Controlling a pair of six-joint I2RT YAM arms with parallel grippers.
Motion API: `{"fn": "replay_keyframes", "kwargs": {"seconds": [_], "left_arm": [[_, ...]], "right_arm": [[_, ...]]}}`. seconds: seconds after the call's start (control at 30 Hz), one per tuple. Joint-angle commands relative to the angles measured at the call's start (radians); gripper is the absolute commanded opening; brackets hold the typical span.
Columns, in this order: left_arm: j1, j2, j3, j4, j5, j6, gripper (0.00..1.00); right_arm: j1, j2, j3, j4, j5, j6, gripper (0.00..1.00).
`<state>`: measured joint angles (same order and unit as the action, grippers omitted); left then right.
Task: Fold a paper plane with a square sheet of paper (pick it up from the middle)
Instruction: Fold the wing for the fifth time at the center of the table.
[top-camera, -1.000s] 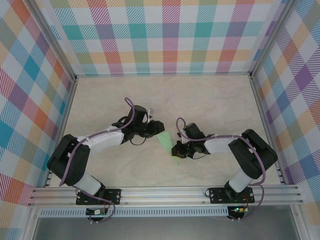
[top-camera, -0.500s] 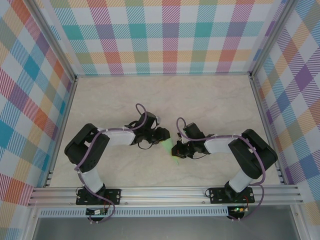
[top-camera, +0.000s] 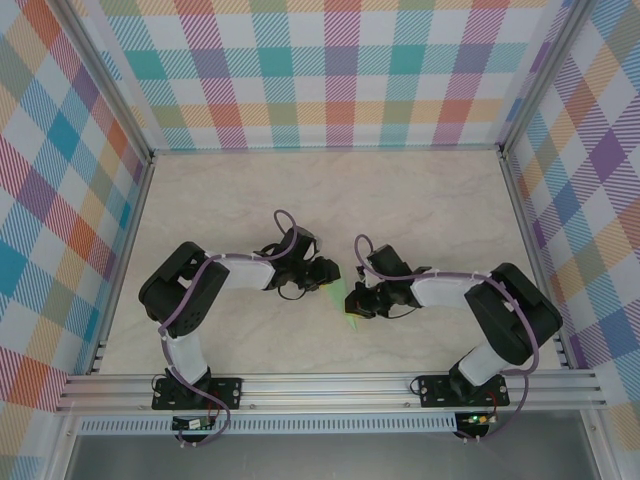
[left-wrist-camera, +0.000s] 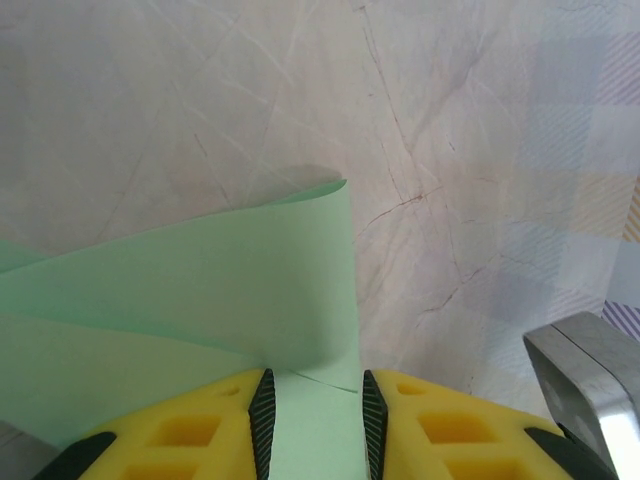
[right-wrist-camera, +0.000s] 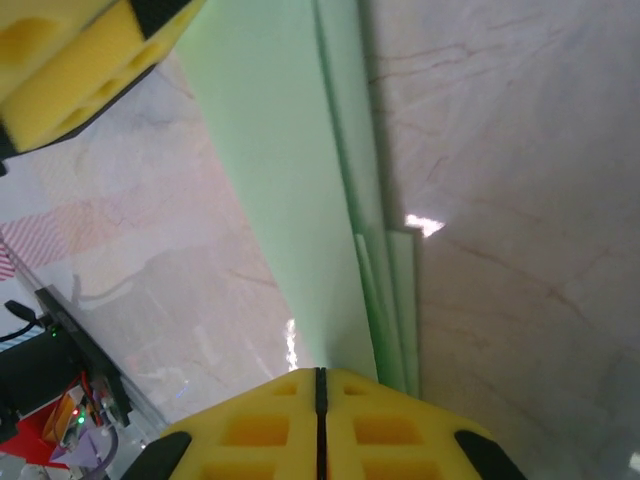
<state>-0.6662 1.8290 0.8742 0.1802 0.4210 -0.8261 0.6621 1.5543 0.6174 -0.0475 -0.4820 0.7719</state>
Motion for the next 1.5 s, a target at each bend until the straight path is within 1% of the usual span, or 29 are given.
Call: {"fn": "replay_keyframes", "kwargs": {"seconds": [0.0, 0.07, 0.23, 0.43, 0.57, 0.83, 0.9, 1.03, 1.17, 1.23, 1.37, 1.47], "left_arm": [[-0.006, 0.031, -0.008, -0.029, -0.036, 0.010, 0.31], [-0.006, 0.035, -0.005, -0.028, -0.033, 0.008, 0.31], [-0.006, 0.045, 0.000, -0.030, -0.032, 0.006, 0.31], [-0.005, 0.045, -0.002, -0.043, -0.040, 0.010, 0.31], [-0.005, 0.049, -0.007, -0.045, -0.042, 0.011, 0.30], [-0.004, 0.068, -0.013, -0.039, -0.044, 0.003, 0.30], [-0.004, 0.070, -0.012, -0.039, -0.044, 0.004, 0.30], [-0.004, 0.071, -0.013, -0.041, -0.044, 0.004, 0.30], [-0.004, 0.073, -0.013, -0.038, -0.041, 0.004, 0.30], [-0.004, 0.072, -0.013, -0.037, -0.040, 0.004, 0.30], [-0.004, 0.074, -0.005, -0.055, -0.036, 0.013, 0.30], [-0.004, 0.076, -0.006, -0.055, -0.035, 0.012, 0.30]], "right_arm": [[0.007, -0.021, 0.039, -0.024, -0.062, -0.020, 0.09], [0.011, -0.007, 0.049, -0.016, -0.081, -0.022, 0.10], [0.019, 0.053, 0.039, -0.010, -0.083, -0.026, 0.11], [0.022, 0.079, -0.037, -0.017, -0.040, -0.028, 0.11], [0.022, 0.028, -0.087, -0.009, -0.036, -0.020, 0.12], [0.024, -0.065, -0.147, -0.047, -0.059, -0.041, 0.14], [0.024, -0.082, -0.160, -0.074, -0.061, -0.051, 0.14], [0.024, -0.145, -0.184, -0.152, -0.022, -0.073, 0.14], [0.024, -0.203, -0.167, -0.224, 0.024, -0.088, 0.15], [0.024, -0.221, -0.137, -0.237, 0.023, -0.086, 0.15], [0.024, -0.258, -0.080, -0.193, 0.029, -0.057, 0.16], [0.024, -0.209, -0.018, -0.158, 0.036, -0.043, 0.16]]}}
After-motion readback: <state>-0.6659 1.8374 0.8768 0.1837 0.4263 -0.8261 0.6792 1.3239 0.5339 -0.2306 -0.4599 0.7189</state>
